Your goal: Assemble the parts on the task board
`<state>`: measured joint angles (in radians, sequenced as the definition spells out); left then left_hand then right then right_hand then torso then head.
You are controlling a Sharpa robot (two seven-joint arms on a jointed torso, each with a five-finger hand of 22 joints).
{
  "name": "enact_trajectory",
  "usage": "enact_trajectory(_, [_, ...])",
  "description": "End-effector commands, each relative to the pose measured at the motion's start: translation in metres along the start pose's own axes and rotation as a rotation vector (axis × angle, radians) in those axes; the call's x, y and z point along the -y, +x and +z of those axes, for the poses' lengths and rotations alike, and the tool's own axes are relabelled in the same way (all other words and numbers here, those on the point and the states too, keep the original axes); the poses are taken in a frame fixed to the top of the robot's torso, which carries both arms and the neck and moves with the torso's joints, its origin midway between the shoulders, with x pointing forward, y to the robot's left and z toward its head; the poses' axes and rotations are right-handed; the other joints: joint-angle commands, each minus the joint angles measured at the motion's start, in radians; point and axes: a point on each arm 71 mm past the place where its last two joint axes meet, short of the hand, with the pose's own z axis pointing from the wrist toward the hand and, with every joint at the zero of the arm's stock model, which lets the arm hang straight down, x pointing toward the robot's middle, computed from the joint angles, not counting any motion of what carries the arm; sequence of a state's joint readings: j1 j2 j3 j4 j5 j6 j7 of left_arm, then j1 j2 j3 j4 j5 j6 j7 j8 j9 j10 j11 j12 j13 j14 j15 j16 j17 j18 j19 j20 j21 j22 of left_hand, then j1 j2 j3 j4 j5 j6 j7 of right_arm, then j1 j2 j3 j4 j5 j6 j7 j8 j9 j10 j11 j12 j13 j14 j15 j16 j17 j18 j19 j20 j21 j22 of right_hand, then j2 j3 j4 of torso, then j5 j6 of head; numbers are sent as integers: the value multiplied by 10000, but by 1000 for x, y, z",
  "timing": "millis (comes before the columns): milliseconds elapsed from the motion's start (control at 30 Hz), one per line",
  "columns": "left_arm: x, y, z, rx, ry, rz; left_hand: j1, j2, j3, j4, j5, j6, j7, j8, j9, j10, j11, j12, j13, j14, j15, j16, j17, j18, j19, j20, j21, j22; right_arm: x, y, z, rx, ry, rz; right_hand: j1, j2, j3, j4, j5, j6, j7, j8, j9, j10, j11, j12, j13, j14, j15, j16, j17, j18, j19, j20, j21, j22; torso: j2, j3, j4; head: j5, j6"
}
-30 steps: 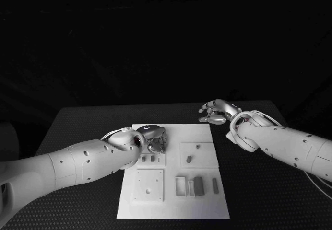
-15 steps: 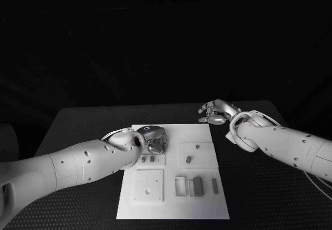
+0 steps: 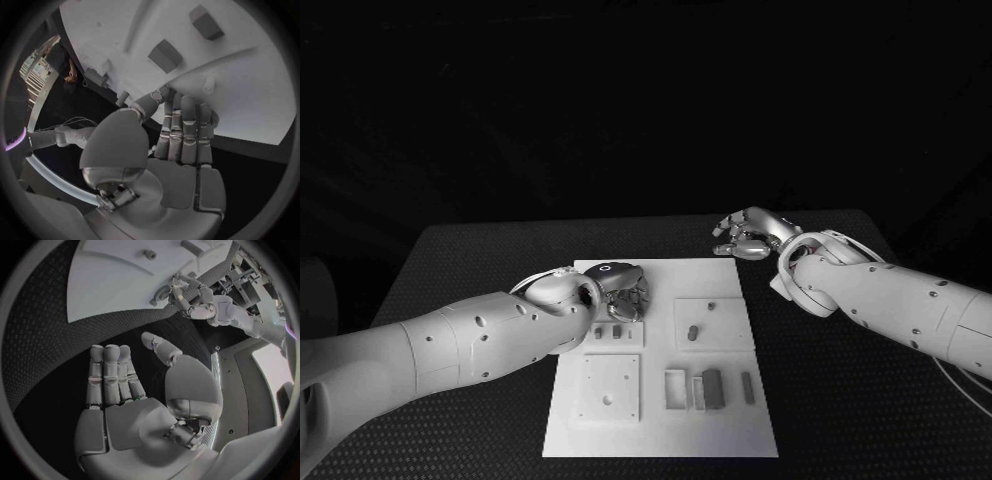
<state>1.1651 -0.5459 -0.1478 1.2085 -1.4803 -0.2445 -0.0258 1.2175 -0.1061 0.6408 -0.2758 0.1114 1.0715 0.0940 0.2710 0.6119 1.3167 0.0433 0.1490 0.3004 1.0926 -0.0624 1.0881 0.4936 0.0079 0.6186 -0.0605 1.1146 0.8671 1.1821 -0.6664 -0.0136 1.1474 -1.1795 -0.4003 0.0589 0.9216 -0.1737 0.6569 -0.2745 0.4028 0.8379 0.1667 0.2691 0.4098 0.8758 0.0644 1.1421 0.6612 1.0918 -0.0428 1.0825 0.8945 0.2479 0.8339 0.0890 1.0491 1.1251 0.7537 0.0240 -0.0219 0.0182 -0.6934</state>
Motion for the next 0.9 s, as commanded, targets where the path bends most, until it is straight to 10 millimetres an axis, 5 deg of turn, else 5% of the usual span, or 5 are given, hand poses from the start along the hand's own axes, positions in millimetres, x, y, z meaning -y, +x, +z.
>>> enact_trajectory(33, [1, 2, -1, 210, 229, -17, 93, 99, 102, 26, -48, 95, -15, 25, -18, 98, -10, -52, 18, 129, -11, -7, -13, -15, 127, -928, 41, -7, -1, 1, 0, -107, -114, 3, -72, 5, -37, -15, 44, -18, 78, 61, -10, -70, -6, -44, -14, -53, 4, -45, -11, 139, -25, 13, -60, -13, -2, 2, 0, 8, 20])
enact_trajectory(900, [-13, -14, -18, 1115, -85, -2036, -20, 48, 229, 56, 16, 203, -50, 32, -55, 231, -52, -111, 22, 277, -59, -23, -58, -8, 274, -996, 53, -19, 0, 1, 0, -111, -99, -3, -76, 6, -51, -16, 54, -22, 80, 65, -12, -68, -5, -43, -47, -57, 6, -42, -35, 139, -33, 22, -66, -14, -7, -3, 21, 49, 108])
